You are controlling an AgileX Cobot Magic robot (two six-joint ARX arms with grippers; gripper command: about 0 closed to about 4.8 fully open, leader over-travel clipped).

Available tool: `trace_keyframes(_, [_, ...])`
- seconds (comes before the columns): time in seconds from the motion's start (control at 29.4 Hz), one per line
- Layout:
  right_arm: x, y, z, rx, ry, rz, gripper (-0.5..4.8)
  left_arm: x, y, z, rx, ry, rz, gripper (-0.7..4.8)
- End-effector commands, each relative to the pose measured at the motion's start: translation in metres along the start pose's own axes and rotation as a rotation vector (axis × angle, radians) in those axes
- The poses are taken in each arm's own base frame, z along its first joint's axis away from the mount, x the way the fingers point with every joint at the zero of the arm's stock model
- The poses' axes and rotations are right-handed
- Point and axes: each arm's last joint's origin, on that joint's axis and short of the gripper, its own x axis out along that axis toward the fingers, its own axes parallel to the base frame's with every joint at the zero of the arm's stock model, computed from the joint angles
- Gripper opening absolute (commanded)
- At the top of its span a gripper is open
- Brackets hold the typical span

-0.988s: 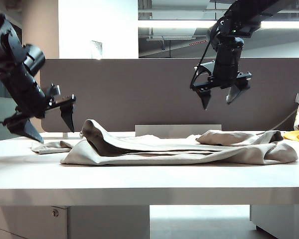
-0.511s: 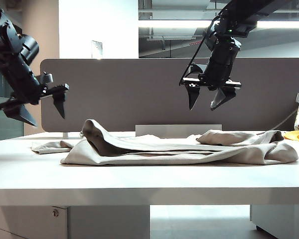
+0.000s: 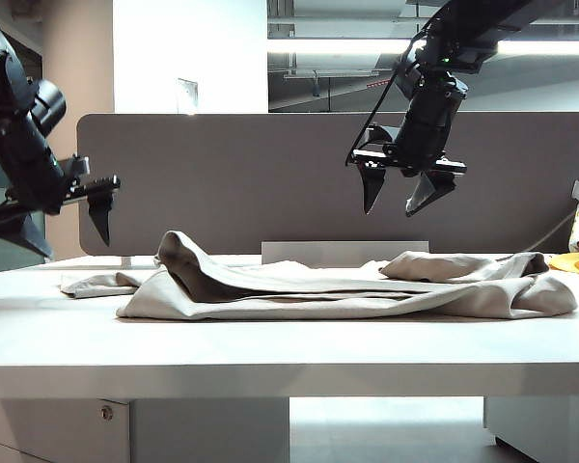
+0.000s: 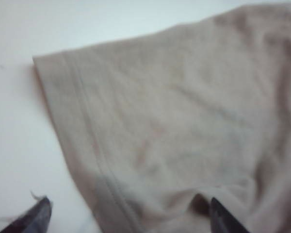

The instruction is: Fold the bottom side of the T-shirt horizontally towards the center, about one-third of the way, then fold the sleeve back towards the center, creating a straight line along the edge of the T-shirt, and finally fold the bottom of the T-shirt up towards the top, creating a neat rectangle.

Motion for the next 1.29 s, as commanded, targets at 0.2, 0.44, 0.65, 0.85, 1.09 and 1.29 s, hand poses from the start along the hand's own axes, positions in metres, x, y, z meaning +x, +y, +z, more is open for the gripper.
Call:
trace_keyframes(0.2, [-0.005, 0.002, 0.0, 0.002, 0.015, 0.008, 3.68, 0.013, 0.009, -0.004, -0.005, 0.017, 0.037, 3.98])
trace_keyframes(0.44, [-0.005, 0.002, 0.0, 0.003, 0.021, 0.009, 3.68, 0.027, 0.012, -0.013, -0.009, 0.056, 0.035, 3.98])
trace_keyframes(0.65, [-0.005, 0.002, 0.0, 0.003, 0.019, 0.009, 3.68, 0.038, 0.014, -0.018, -0.013, 0.084, 0.035, 3.91])
trace_keyframes(0.85, [-0.005, 0.002, 0.0, 0.002, 0.016, 0.009, 3.68, 0.041, 0.009, -0.018, -0.014, 0.077, -0.057, 2.18])
trace_keyframes(1.09, [-0.005, 0.003, 0.0, 0.001, 0.016, 0.009, 3.68, 0.042, 0.003, -0.017, 0.007, 0.062, -0.084, 0.92])
trace_keyframes(1.29, [-0.005, 0.003, 0.0, 0.002, 0.019, 0.013, 3.68, 0.043, -0.004, -0.014, 0.022, 0.028, -0.161, -0.06])
